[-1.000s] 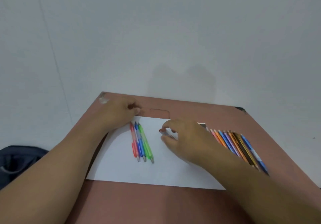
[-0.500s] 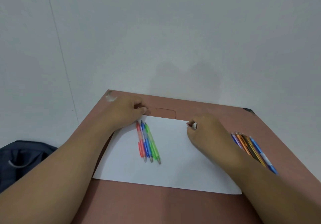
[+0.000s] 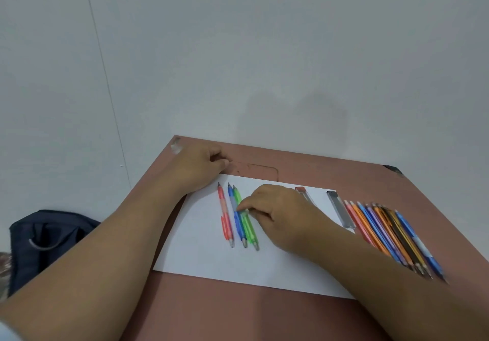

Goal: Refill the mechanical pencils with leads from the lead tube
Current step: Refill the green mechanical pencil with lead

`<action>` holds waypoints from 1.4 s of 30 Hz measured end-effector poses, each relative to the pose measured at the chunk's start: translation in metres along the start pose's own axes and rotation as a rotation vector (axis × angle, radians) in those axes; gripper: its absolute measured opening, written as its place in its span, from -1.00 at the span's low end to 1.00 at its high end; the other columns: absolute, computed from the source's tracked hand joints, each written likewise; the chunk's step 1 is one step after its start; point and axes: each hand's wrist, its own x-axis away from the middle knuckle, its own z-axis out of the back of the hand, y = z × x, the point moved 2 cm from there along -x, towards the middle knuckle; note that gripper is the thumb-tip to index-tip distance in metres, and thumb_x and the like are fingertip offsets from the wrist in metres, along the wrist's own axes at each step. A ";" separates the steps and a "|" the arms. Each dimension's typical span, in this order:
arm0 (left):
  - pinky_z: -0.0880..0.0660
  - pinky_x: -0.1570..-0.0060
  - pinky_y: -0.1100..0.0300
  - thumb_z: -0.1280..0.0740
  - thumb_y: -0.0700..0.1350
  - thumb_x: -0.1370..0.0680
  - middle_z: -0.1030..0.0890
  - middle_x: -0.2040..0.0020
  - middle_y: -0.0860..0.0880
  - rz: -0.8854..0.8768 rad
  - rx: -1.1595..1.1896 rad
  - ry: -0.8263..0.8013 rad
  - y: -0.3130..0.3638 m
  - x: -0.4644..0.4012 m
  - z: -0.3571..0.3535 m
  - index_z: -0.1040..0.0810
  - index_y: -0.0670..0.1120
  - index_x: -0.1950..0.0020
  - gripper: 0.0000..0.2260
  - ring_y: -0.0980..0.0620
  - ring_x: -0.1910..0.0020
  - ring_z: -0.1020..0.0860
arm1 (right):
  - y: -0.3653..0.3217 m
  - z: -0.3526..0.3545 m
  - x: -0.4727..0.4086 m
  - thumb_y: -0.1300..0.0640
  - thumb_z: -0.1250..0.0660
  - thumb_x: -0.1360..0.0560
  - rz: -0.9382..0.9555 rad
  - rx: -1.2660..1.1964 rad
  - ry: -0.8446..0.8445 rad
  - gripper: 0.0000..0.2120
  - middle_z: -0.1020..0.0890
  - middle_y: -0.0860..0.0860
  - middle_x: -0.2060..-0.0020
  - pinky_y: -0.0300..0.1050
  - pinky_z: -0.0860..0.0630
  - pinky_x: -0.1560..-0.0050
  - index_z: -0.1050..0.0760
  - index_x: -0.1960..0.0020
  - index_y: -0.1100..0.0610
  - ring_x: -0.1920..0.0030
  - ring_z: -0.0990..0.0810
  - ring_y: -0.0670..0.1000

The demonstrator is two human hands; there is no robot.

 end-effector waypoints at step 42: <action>-0.48 0.11 0.30 -0.50 -0.08 -0.50 -0.70 0.18 0.13 -0.135 0.358 -0.092 0.034 0.009 -0.035 -0.70 0.20 0.06 -0.85 0.25 0.21 -0.57 | 0.060 0.037 0.016 0.18 -0.44 -0.55 -0.412 -1.273 0.753 -0.92 -0.69 0.09 0.24 0.06 -0.65 0.04 -0.71 0.02 0.06 0.26 -0.66 0.05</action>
